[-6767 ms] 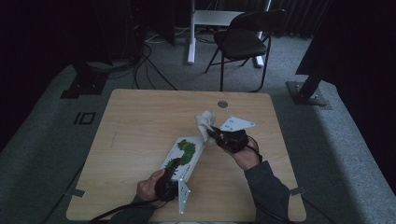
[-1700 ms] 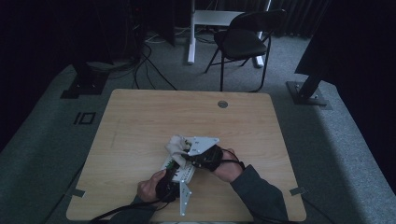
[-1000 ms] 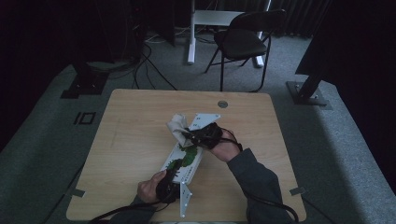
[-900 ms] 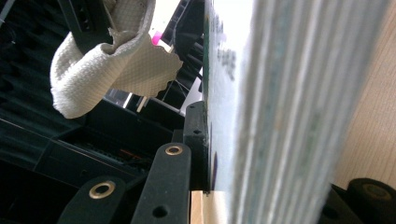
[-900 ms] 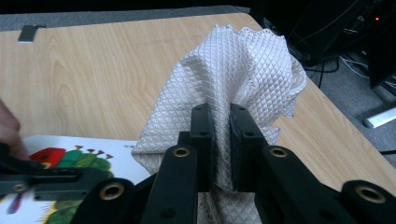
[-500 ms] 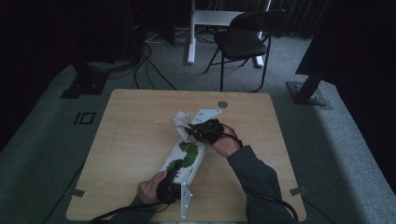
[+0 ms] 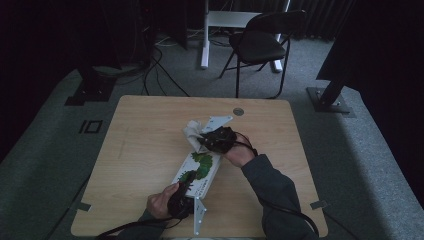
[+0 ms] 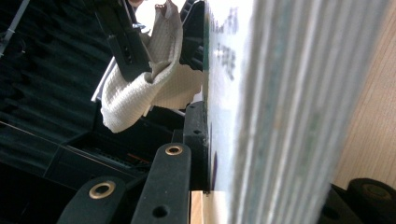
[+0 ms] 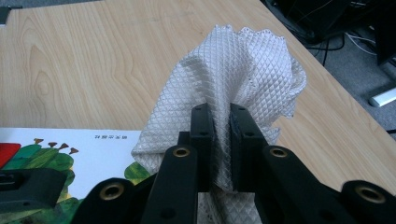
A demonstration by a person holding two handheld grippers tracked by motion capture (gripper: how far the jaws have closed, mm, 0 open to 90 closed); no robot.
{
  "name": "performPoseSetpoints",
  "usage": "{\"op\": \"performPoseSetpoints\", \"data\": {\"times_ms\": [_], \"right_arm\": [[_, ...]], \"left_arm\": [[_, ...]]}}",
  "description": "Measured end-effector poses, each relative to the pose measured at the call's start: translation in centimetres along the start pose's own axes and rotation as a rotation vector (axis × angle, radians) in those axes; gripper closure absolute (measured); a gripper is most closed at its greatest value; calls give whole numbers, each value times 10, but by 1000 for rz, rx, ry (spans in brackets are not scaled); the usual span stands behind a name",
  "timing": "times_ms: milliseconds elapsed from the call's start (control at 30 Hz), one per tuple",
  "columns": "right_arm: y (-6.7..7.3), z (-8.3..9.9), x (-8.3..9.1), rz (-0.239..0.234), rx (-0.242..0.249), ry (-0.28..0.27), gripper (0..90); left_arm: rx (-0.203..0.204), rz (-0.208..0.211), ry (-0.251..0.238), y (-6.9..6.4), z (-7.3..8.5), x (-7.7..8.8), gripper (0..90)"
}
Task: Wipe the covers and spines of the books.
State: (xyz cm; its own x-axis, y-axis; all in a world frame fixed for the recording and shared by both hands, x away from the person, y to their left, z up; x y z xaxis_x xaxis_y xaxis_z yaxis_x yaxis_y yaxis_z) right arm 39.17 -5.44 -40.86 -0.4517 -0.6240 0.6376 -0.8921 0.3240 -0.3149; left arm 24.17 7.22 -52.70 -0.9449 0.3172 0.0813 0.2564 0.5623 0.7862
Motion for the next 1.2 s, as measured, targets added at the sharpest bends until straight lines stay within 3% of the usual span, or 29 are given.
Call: {"op": "performPoseSetpoints", "data": {"times_ms": [1200], "right_arm": [[14,1,-21,-49,53,115,823]], "left_arm": [[-20,-20,-11,-1,-2,2,788]]}}
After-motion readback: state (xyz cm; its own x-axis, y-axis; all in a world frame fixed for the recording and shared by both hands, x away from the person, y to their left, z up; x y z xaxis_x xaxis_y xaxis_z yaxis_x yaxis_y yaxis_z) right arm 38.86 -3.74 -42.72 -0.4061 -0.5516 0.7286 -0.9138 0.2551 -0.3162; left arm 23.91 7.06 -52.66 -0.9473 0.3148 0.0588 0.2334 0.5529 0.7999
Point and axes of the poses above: each handheld gripper's, and its own axes: x roughly backward along the jaws, z roughly out of its underside, y roughly to its left, the point moved 2 cm from there along -x, roughly forward along the jaws, and after that the axes turned 11 degrees about x, right-handed, at the moved point
